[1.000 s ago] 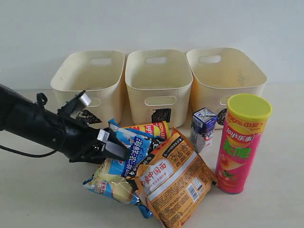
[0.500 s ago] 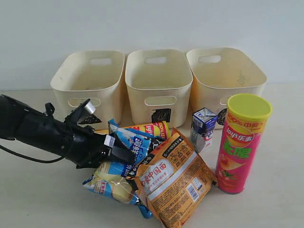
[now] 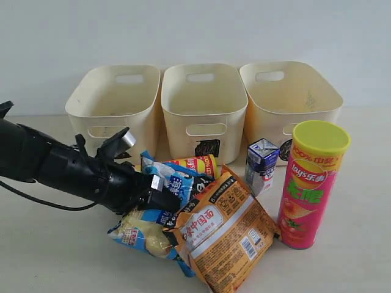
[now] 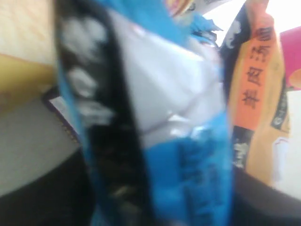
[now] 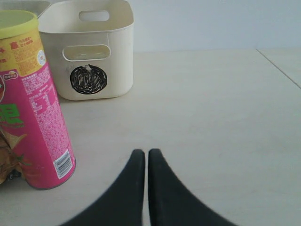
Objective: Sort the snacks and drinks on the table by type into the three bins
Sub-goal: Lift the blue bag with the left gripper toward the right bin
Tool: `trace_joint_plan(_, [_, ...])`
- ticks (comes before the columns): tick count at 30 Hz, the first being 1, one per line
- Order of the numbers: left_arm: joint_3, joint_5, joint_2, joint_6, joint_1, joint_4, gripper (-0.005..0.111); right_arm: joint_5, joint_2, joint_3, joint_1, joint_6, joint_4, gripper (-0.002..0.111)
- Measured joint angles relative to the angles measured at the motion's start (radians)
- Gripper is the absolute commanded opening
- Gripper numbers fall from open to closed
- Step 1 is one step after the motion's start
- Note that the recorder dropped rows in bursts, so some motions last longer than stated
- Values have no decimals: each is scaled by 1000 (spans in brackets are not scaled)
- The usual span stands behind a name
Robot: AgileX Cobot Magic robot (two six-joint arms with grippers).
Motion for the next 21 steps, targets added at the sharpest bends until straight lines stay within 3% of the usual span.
trace_joint_plan(2, [0, 11, -2, 3, 0, -11, 5, 0, 0, 0, 0, 0, 0, 0])
trace_joint_plan(21, [0, 7, -174, -3, 0, -21, 4, 0, 0, 0, 0, 0, 0, 0])
